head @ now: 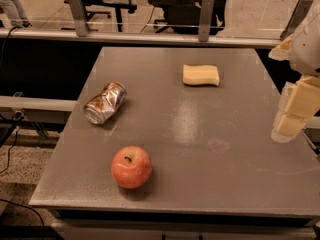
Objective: Move apple near sponge
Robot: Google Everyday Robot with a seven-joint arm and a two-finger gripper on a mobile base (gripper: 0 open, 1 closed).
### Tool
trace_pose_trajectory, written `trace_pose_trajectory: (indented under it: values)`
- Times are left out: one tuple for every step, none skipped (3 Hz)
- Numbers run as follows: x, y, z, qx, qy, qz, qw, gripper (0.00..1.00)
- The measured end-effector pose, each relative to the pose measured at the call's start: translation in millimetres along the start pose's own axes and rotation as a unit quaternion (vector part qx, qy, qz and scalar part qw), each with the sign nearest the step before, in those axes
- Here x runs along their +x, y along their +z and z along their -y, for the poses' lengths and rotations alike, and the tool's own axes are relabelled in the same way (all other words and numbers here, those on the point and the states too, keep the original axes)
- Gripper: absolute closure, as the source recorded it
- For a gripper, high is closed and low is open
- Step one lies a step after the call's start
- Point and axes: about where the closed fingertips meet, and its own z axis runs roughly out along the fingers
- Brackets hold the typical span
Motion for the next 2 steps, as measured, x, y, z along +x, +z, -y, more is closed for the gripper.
trace_pose_trajectory:
  values:
    - [-2.7, -0.2, 0.4, 0.002, -0.002, 0.004, 1.0000, 0.00]
    - [-20.1, 9.0, -2.0, -0.006, -0.017, 0.026, 0.9995, 0.00]
